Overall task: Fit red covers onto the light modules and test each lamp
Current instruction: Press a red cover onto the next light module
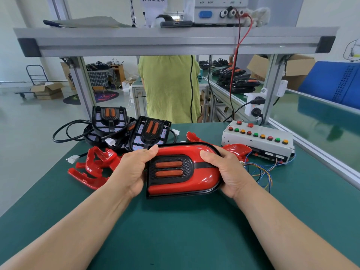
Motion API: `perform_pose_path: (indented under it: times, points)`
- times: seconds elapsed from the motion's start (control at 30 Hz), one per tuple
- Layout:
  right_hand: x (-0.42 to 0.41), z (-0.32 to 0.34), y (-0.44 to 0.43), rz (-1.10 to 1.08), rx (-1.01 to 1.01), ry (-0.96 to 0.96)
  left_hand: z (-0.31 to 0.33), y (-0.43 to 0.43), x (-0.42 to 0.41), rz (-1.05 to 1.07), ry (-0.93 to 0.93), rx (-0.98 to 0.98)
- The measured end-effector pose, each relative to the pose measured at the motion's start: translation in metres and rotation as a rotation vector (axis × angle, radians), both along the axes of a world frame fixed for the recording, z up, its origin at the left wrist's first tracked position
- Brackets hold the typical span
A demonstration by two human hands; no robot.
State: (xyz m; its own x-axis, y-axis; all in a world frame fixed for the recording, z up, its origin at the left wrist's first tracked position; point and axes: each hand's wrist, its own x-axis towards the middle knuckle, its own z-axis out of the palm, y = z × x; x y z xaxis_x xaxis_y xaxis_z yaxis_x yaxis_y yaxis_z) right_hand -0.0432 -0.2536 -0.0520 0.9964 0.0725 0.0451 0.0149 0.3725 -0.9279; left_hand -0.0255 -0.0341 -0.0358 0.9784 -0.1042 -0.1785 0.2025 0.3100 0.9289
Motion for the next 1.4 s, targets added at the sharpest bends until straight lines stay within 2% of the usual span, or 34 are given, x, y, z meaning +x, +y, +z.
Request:
perform_pose_path:
  times: [0.37, 0.67, 0.8, 0.97, 1.27, 1.4]
  points:
    - [-0.001, 0.004, -0.003, 0.042, 0.012, -0.051, 0.0, 0.003, -0.001, -0.091, -0.11, -0.043]
    - [0.0, 0.001, -0.006, 0.095, 0.013, 0.039, -0.001, 0.009, 0.002, -0.126, -0.124, 0.1]
    - [0.0, 0.004, -0.008, 0.157, 0.07, 0.091, 0.0, 0.015, 0.002, -0.204, -0.128, 0.135]
    - [-0.001, 0.003, -0.012, 0.163, 0.026, 0.034, 0.002, 0.022, 0.001, -0.325, -0.117, 0.083]
    - [-0.001, 0.002, -0.015, 0.135, 0.007, 0.025, -0.002, 0.018, 0.003, -0.242, -0.188, 0.133]
    - [-0.002, 0.003, -0.016, 0.106, -0.025, 0.058, -0.002, 0.013, 0.003, -0.247, -0.153, 0.146]
